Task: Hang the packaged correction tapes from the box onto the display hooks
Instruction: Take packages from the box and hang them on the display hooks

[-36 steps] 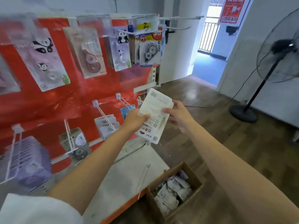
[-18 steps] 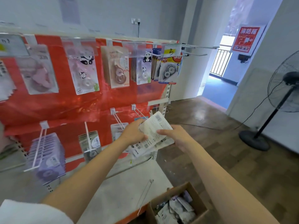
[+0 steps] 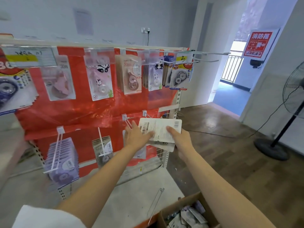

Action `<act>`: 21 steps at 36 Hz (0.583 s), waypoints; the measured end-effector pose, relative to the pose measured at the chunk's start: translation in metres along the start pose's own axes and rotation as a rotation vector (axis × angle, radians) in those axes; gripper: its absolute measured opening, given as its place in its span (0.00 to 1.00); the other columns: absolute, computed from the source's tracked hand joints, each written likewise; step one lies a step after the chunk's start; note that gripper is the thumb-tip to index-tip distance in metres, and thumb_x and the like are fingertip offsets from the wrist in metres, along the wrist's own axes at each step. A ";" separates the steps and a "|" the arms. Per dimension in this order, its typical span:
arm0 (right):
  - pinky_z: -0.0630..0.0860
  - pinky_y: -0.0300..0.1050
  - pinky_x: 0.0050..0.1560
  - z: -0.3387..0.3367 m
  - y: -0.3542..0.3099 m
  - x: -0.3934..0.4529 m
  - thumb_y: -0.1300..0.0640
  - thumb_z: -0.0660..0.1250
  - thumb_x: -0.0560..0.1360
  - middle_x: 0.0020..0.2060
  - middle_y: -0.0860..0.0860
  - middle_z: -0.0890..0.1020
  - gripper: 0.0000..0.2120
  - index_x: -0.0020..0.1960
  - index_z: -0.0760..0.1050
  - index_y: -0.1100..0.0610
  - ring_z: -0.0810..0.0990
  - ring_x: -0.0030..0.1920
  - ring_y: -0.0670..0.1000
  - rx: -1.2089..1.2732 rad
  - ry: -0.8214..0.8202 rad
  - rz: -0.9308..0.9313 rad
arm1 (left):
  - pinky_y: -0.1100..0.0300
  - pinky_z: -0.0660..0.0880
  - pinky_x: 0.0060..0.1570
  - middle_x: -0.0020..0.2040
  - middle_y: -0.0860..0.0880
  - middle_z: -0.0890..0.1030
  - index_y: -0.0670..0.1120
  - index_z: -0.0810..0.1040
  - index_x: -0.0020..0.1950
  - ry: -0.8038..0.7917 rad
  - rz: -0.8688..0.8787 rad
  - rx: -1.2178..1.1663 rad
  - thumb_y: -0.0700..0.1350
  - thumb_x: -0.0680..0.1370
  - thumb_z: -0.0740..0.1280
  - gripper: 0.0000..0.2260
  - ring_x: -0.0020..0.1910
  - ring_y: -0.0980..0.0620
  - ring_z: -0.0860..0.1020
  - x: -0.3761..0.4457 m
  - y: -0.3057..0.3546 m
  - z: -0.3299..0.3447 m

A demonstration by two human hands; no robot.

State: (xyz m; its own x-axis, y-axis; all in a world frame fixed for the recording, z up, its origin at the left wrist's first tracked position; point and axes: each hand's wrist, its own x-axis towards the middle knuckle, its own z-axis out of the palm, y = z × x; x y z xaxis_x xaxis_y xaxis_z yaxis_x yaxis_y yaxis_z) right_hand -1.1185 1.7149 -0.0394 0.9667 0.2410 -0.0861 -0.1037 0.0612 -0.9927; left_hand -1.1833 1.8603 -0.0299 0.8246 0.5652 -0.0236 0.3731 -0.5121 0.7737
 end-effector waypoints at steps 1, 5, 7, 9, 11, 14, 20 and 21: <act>0.78 0.58 0.56 0.001 0.000 -0.002 0.59 0.70 0.74 0.51 0.56 0.84 0.10 0.55 0.79 0.59 0.83 0.51 0.56 0.085 0.009 0.003 | 0.48 0.63 0.69 0.73 0.40 0.60 0.41 0.51 0.77 -0.006 -0.065 -0.122 0.57 0.73 0.71 0.43 0.71 0.39 0.64 -0.001 0.002 -0.002; 0.79 0.56 0.54 0.003 -0.001 -0.008 0.56 0.69 0.76 0.53 0.55 0.83 0.15 0.61 0.76 0.58 0.83 0.53 0.55 0.318 0.051 0.003 | 0.53 0.73 0.58 0.58 0.41 0.77 0.41 0.71 0.62 -0.195 -0.275 -0.775 0.50 0.75 0.70 0.21 0.57 0.43 0.77 -0.001 0.006 -0.001; 0.81 0.52 0.50 0.003 0.000 -0.010 0.55 0.69 0.76 0.53 0.54 0.83 0.15 0.61 0.76 0.57 0.83 0.52 0.54 0.348 0.073 0.021 | 0.56 0.76 0.51 0.50 0.43 0.79 0.41 0.72 0.61 -0.272 -0.273 -0.971 0.45 0.77 0.68 0.15 0.49 0.46 0.79 -0.004 0.008 0.008; 0.81 0.49 0.47 0.000 0.003 -0.011 0.56 0.69 0.76 0.53 0.55 0.83 0.15 0.61 0.75 0.58 0.83 0.51 0.54 0.367 0.066 0.048 | 0.57 0.79 0.42 0.48 0.45 0.81 0.40 0.72 0.63 -0.292 -0.252 -1.075 0.39 0.79 0.64 0.13 0.45 0.49 0.79 -0.008 0.013 0.018; 0.81 0.46 0.43 -0.005 0.008 -0.013 0.59 0.69 0.76 0.52 0.56 0.83 0.14 0.61 0.76 0.59 0.83 0.48 0.52 0.341 0.050 0.072 | 0.56 0.80 0.38 0.48 0.46 0.81 0.41 0.72 0.62 -0.277 -0.263 -1.154 0.34 0.80 0.61 0.11 0.43 0.49 0.80 -0.015 0.019 0.026; 0.80 0.40 0.35 -0.017 0.017 -0.014 0.61 0.70 0.75 0.50 0.55 0.84 0.14 0.60 0.76 0.61 0.84 0.45 0.51 0.232 0.040 0.088 | 0.56 0.78 0.32 0.53 0.44 0.79 0.40 0.72 0.63 -0.207 -0.264 -1.173 0.31 0.80 0.59 0.13 0.43 0.48 0.79 -0.017 0.025 0.032; 0.73 0.36 0.37 -0.039 0.024 -0.010 0.60 0.74 0.71 0.52 0.52 0.80 0.20 0.59 0.70 0.58 0.79 0.47 0.48 -0.161 0.096 0.012 | 0.52 0.78 0.40 0.60 0.43 0.79 0.40 0.71 0.65 -0.151 -0.177 -0.978 0.33 0.78 0.64 0.15 0.48 0.46 0.80 -0.011 0.021 0.042; 0.73 0.37 0.40 -0.041 0.026 -0.009 0.61 0.74 0.71 0.52 0.52 0.80 0.18 0.58 0.71 0.58 0.79 0.48 0.48 -0.199 0.089 -0.002 | 0.51 0.78 0.45 0.61 0.43 0.79 0.40 0.71 0.65 -0.145 -0.142 -0.929 0.34 0.78 0.65 0.16 0.50 0.45 0.80 -0.011 0.021 0.044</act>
State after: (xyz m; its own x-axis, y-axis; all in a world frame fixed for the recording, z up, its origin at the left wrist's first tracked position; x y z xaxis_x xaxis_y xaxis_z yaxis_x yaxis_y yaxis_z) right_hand -1.1203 1.6744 -0.0677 0.9846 0.1540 -0.0827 -0.0623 -0.1331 -0.9892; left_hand -1.1663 1.8150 -0.0414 0.8657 0.4645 -0.1865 0.0383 0.3101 0.9499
